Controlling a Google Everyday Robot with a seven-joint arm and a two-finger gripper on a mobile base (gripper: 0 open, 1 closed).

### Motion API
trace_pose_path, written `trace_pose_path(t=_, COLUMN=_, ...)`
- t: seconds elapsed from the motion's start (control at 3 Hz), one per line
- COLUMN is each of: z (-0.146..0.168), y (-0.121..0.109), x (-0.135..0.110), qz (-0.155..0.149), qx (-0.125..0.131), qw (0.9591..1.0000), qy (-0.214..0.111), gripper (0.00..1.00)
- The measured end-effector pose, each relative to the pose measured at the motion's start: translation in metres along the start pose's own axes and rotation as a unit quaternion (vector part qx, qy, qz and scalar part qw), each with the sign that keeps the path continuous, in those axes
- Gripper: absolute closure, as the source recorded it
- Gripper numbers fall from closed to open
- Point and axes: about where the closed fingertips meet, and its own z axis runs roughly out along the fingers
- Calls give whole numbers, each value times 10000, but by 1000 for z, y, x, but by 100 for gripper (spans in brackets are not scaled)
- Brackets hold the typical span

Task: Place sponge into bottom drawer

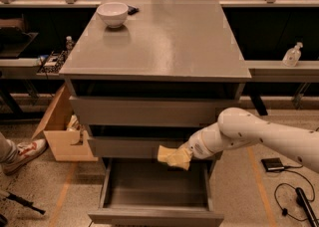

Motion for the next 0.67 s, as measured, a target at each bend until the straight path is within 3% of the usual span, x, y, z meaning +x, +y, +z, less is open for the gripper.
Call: trace_pose_path(t=0.67, z=14, y=-3, x=4, qz=-22, qx=-97, qw=9999, qy=-82, gripper=100)
